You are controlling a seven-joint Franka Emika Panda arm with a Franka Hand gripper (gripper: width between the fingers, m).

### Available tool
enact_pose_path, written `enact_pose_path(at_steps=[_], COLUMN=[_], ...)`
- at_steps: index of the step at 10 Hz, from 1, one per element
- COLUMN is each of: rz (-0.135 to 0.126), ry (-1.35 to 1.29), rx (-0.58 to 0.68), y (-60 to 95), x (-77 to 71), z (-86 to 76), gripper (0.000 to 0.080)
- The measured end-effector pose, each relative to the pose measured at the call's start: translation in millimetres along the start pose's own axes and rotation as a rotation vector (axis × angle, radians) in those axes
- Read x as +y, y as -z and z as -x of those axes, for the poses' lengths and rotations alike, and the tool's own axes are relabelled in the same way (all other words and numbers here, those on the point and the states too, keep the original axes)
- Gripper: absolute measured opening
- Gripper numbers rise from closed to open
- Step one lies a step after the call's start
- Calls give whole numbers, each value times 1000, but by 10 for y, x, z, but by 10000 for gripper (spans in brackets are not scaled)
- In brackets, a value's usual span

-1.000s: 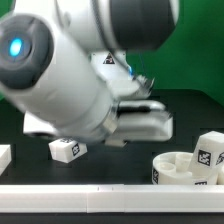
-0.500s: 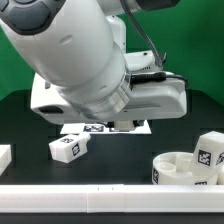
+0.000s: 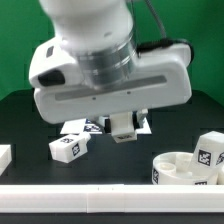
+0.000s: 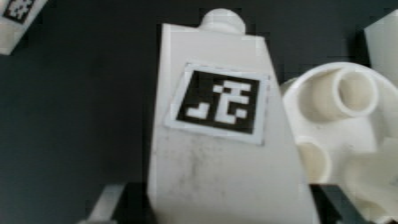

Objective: Assemble stool

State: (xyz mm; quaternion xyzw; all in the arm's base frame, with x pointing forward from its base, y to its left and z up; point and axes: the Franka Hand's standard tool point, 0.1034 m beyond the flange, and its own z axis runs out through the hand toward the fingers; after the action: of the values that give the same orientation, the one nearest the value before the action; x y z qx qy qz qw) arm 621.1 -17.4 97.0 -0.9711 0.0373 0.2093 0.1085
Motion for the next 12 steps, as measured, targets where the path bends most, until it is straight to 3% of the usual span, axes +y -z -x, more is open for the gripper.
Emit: enact_pose_path(at_steps=[1, 2, 5, 7, 9, 10, 12], rz=[36, 46, 78, 127, 184, 208, 213], ry=[22, 21, 13, 70, 102, 118, 123], rx=[97, 186, 410, 593, 798, 848, 849], y=[127, 199, 231, 305, 372, 333, 313], x=[-72, -130, -48, -108, -259, -206, -192], z=[-110, -142, -234, -237, -216, -205, -202], gripper=[327, 327, 327, 327, 327, 327, 327])
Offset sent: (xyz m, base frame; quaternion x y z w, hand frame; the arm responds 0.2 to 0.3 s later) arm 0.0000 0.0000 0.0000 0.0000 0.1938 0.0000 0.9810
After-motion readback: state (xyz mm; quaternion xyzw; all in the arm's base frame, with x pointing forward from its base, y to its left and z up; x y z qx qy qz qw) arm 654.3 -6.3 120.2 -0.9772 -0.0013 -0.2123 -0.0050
